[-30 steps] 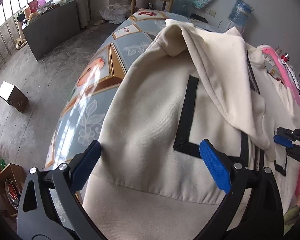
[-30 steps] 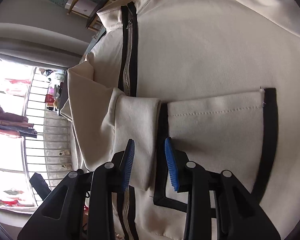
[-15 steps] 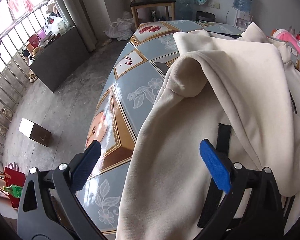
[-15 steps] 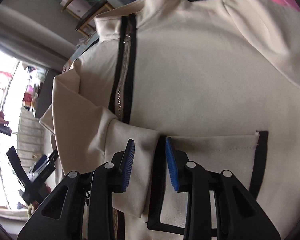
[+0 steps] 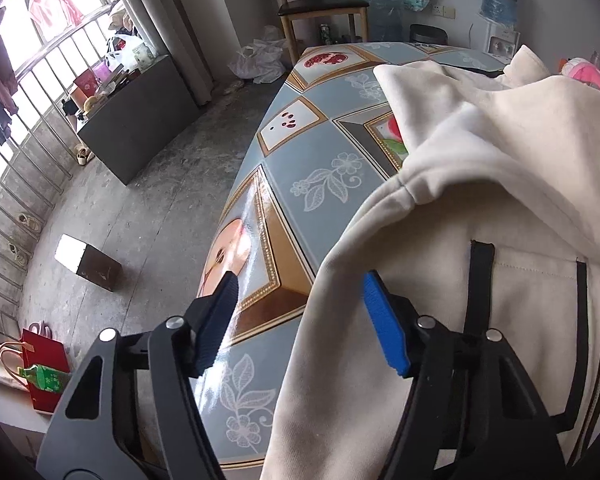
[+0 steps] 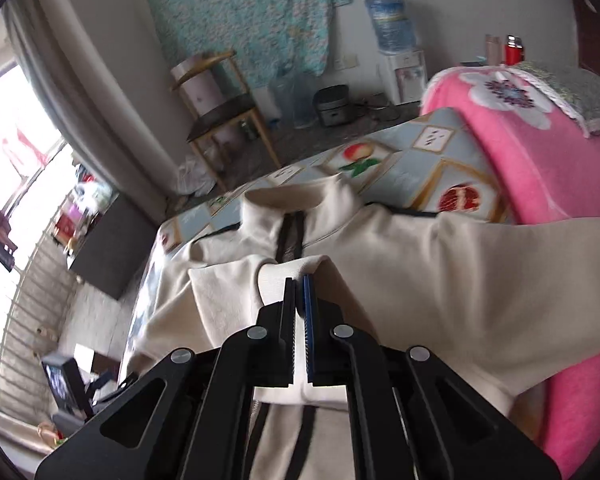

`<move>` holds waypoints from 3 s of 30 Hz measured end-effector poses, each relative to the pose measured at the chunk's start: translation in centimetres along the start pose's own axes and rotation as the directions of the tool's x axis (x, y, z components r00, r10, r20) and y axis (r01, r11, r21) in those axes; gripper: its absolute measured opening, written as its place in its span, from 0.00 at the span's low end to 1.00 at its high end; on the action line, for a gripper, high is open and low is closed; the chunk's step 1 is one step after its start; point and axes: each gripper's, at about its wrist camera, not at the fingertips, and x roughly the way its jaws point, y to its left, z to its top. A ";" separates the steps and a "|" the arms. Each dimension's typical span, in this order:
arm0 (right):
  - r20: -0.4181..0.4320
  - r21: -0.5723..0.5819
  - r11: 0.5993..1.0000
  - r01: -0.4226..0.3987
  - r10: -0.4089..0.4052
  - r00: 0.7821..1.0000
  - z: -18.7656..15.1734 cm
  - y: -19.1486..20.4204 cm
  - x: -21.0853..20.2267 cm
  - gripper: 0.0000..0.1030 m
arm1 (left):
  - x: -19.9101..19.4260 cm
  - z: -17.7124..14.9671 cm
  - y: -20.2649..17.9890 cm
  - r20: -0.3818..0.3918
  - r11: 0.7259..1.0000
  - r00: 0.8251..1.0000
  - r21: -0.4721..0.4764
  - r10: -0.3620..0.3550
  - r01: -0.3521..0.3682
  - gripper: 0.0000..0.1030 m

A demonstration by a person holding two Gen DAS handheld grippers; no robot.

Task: Fold large clothes
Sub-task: 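Carry the held sleeve across the jacket body and open the right tool, then grasp the jacket side edge with the left tool and fold it inward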

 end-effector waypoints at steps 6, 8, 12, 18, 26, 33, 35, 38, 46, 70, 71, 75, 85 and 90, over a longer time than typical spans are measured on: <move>-0.140 0.035 0.987 0.160 -0.153 0.978 -2.0 -5.5 5.1 0.04 | -0.1 -1.1 -0.2 -0.015 0.999 0.999 0.008 -0.032 0.032 0.30; -0.110 0.037 0.983 0.177 -0.172 0.979 -1.4 -6.2 5.0 0.04 | -0.4 -1.1 -0.1 -0.023 0.999 0.999 0.018 -0.038 0.038 0.18; -0.133 0.088 0.991 0.097 -0.085 0.987 -0.2 -7.5 5.2 0.04 | -1.1 -1.3 0.2 -0.014 0.999 0.999 0.024 -0.036 0.036 0.18; -0.237 0.126 0.991 0.049 -0.018 0.971 -2.3 -8.8 4.8 0.21 | -1.3 -1.6 1.4 -0.040 0.998 0.997 0.012 -0.066 0.067 0.22; -0.338 -0.016 0.988 0.154 -0.151 0.929 -5.6 -7.3 7.6 0.25 | -1.9 -3.3 3.5 -0.074 0.994 0.991 -0.032 -0.110 0.108 0.29; -0.228 -0.139 0.956 0.260 -0.286 0.931 -4.7 -5.6 5.9 0.05 | -5.0 -6.3 6.0 -0.073 0.974 0.973 -0.082 -0.219 0.213 0.29; -0.180 -0.199 0.942 0.271 -0.307 0.935 -4.7 -4.8 3.8 0.05 | -6.0 -7.6 6.8 -0.079 0.964 0.963 -0.084 -0.257 0.251 0.29; -0.154 -0.194 0.960 0.202 -0.233 0.960 -6.0 -4.4 -0.2 0.22 | -7.4 -9.9 7.5 -0.077 0.958 0.956 -0.067 -0.284 0.279 0.34; -0.174 -0.063 0.973 0.221 -0.229 0.958 -15.3 -8.7 -8.5 0.53 | -8.1 -14.5 6.9 -0.107 0.944 0.939 0.000 -0.327 0.329 0.36; -0.221 0.185 0.977 0.104 -0.062 0.973 -26.9 -11.2 -12.0 0.50 | -7.7 -16.0 6.1 0.043 0.925 0.925 0.072 -0.377 0.374 0.19; -0.227 0.177 0.978 0.110 -0.068 0.971 -27.1 -11.0 -11.8 0.42 | -7.8 -16.0 5.9 0.050 0.929 0.930 0.080 -0.365 0.360 0.15; -0.223 0.102 0.980 0.169 -0.143 0.964 -27.4 -9.3 -10.7 0.26 | -8.2 -16.4 5.4 0.083 0.944 0.944 0.109 -0.321 0.311 0.07; -0.062 -0.132 0.967 0.219 -0.229 0.971 -24.7 -5.3 -14.7 0.08 | -14.4 -17.3 5.8 0.198 0.948 0.928 0.116 -0.314 0.296 0.04; -0.053 -0.169 0.960 0.221 -0.233 0.971 -23.7 -6.2 -16.5 0.06 | -17.4 -19.5 5.1 0.174 0.936 0.923 0.148 -0.343 0.320 0.04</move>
